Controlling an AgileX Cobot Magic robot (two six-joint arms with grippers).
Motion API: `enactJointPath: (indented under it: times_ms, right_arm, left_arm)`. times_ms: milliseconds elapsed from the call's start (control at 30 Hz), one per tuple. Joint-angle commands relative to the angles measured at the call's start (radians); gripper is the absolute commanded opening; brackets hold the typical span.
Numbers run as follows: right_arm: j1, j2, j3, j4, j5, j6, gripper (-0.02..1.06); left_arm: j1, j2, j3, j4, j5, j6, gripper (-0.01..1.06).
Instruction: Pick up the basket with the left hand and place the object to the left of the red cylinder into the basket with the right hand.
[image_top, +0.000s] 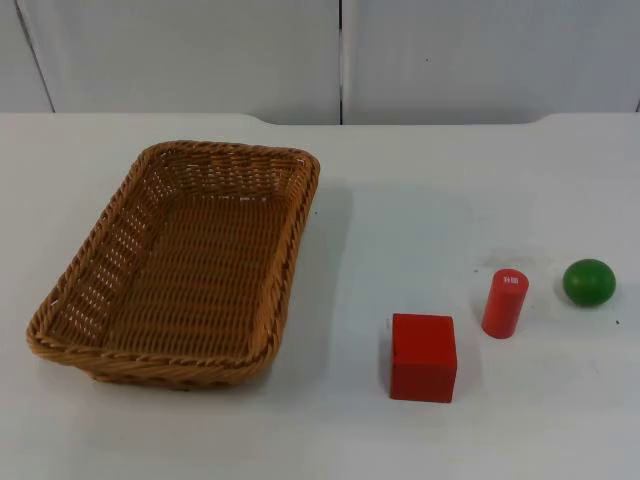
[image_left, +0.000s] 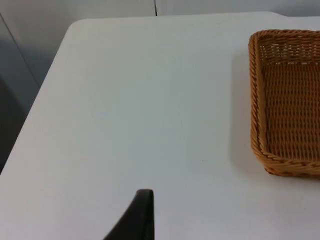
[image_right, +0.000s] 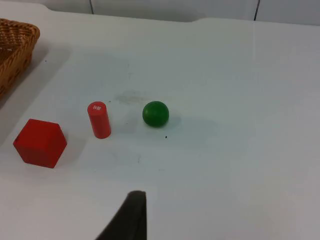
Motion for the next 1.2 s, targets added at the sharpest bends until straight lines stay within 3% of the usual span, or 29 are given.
enactJointPath:
  times_ms: [0,333,1000,1167]
  right_arm:
    - [0.001,-0.003,0.007,0.0,-0.008,0.001,1.05]
    - [0.001,-0.003,0.007,0.0,-0.008,0.001,1.05]
    - [0.001,-0.003,0.007,0.0,-0.008,0.001,1.05]
    - [0.001,-0.003,0.007,0.0,-0.008,0.001,1.05]
  left_arm:
    - [0.003,0.007,-0.003,-0.018,0.002,0.003,1.05]
    - [0.003,0.11,-0.054,-0.037,-0.02,0.003,1.05]
    - [0.003,0.118,-0.053,-0.05,-0.024,0.003,1.05]
    - [0.003,0.136,-0.053,-0.09,-0.065,0.003,1.05]
